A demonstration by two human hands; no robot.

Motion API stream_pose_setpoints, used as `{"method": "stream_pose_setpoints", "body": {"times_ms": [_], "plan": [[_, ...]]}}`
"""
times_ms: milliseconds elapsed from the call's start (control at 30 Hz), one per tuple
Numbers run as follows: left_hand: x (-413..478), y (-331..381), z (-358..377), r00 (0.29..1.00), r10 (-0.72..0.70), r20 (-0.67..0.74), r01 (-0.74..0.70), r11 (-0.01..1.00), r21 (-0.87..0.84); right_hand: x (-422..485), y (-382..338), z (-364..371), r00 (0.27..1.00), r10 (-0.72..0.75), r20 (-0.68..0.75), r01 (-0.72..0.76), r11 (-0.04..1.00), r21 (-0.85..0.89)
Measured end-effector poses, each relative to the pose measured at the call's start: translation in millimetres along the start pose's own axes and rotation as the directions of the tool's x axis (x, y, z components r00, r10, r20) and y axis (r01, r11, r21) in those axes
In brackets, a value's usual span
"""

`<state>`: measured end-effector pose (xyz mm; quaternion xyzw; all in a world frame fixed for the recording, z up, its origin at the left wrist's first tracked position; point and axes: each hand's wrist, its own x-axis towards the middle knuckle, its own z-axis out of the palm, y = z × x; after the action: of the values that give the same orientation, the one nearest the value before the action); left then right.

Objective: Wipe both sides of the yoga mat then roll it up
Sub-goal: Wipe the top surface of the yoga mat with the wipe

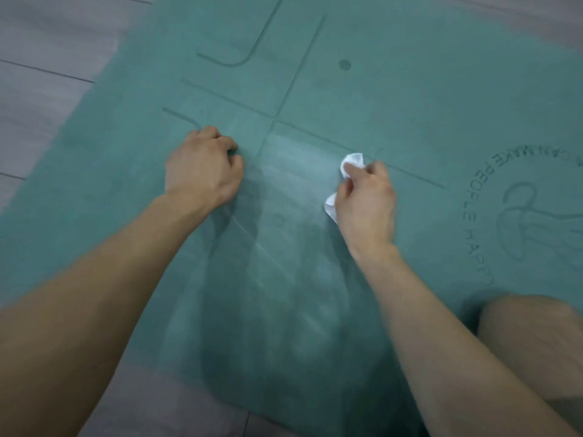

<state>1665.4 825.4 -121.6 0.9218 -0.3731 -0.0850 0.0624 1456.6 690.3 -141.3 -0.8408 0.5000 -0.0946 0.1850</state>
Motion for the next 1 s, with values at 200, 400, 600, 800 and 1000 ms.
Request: {"method": "stream_pose_setpoints", "body": {"times_ms": [200,400,600,800,1000], "plan": [[-8,1,7,0.999,-0.019,-0.037,0.019,1.000,0.011,22,-69,30,0.993,-0.091,0.073,0.092,0.996,-0.013],[-4,-8,4,1.000,-0.003,-0.002,0.003,1.000,-0.019,55,-126,44,0.912,-0.353,0.210,0.352,0.935,0.044],[-6,-2,6,0.999,-0.042,-0.027,0.041,0.999,-0.033,27,0,7,0.998,-0.033,-0.045,0.032,0.999,-0.033],[-7,-2,8,0.999,0.003,-0.039,-0.003,1.000,0.010,66,-93,54,0.980,-0.194,0.032,0.193,0.981,0.024],[-7,-8,6,1.000,0.018,-0.020,-0.018,1.000,-0.009,71,-100,53,0.909,-0.386,0.159,0.399,0.915,-0.058]]}}
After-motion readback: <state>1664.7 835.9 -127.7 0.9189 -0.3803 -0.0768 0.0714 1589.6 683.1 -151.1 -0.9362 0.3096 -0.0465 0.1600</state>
